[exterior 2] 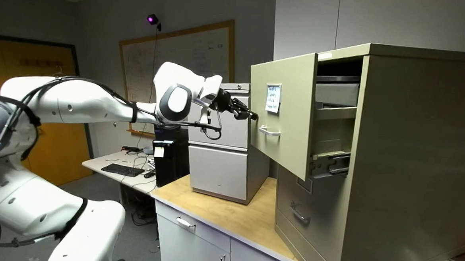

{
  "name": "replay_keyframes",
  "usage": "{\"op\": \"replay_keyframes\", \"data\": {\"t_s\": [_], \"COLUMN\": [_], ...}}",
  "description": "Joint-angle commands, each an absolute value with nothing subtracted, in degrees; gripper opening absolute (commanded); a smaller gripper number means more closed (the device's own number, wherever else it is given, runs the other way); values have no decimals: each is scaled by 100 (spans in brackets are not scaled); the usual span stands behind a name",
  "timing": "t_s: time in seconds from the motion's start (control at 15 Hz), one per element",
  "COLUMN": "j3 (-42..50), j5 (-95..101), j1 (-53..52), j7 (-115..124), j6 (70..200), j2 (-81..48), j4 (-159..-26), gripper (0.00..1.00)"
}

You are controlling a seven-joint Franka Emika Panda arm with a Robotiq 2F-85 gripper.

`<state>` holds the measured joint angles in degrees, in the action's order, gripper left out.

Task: Close the top drawer of the file cabinet

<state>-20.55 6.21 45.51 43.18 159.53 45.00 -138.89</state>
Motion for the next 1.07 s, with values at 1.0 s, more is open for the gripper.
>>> {"op": "replay_keyframes", "data": {"t_s": [1.0], "j3": [-3264], "j5": [2072], "j1": [5746], "j7": [5683], "j6": [13667], "j2": [1479], "j4": [-10195], "gripper": [0]}}
